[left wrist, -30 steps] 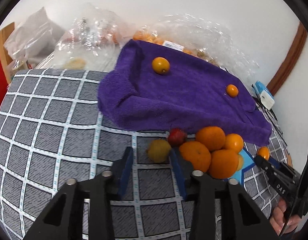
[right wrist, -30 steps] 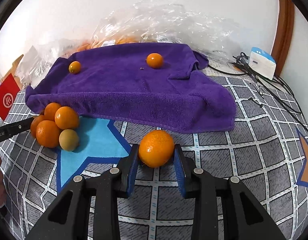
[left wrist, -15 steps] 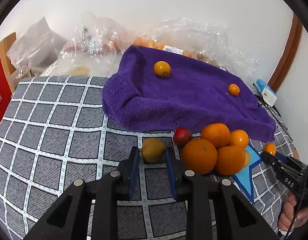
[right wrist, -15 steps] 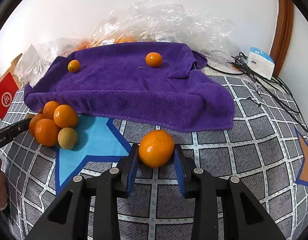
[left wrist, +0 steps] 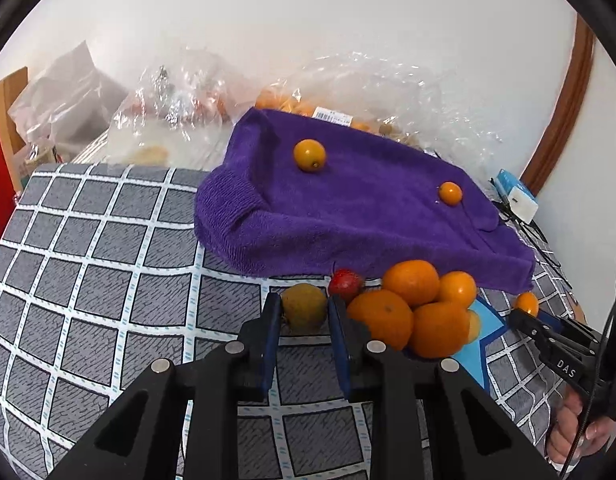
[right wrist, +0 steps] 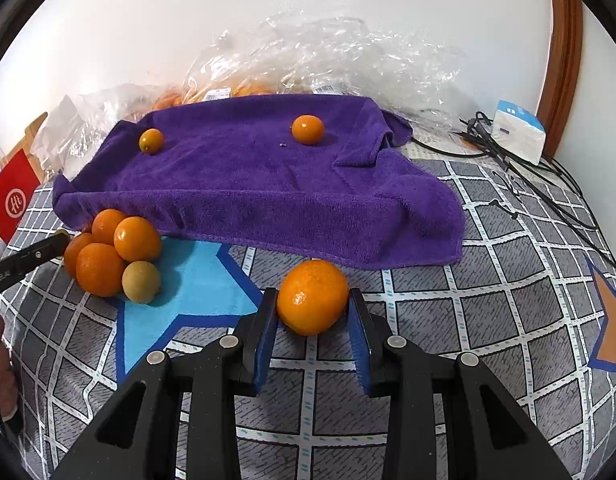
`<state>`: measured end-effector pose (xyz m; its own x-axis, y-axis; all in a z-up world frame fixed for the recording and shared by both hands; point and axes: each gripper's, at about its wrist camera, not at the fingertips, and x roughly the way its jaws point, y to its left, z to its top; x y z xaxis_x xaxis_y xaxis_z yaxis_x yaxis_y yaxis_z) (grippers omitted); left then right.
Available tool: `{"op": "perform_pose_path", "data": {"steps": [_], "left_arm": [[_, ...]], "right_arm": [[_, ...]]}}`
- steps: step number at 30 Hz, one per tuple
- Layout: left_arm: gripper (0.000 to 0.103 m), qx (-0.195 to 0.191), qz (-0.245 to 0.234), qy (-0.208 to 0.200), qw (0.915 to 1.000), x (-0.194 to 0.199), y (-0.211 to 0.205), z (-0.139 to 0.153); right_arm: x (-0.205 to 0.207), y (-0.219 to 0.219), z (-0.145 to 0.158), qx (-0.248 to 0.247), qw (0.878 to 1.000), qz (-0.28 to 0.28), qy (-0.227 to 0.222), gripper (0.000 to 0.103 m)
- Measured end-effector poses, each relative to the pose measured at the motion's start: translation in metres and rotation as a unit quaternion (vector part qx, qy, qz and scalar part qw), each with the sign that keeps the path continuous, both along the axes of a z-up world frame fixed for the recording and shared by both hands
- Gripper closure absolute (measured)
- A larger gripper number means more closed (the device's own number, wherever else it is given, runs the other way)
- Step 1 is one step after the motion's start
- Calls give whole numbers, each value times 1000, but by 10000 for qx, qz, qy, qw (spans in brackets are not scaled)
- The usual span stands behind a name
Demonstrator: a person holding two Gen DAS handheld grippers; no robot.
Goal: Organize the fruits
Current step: 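Grasp the yellow-green fruit with the left gripper, then carry the orange and yellow-green fruit over the purple towel with both grippers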
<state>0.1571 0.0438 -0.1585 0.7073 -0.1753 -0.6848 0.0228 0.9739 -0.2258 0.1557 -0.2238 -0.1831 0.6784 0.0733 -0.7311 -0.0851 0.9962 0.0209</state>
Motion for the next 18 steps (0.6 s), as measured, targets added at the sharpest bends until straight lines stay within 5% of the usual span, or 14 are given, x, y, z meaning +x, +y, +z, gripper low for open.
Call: {"op": "perform_pose_path", "data": {"steps": [13,18], "left_arm": [[80,293,311,-317,9986,-14,1,17],[80,336,207,-609,9974,-28,-1,54]], "right_arm": [[-8,3,19,-126,9996,-14,-261,69],[-8,6,34,-102,9994,38,-342,69]]}}
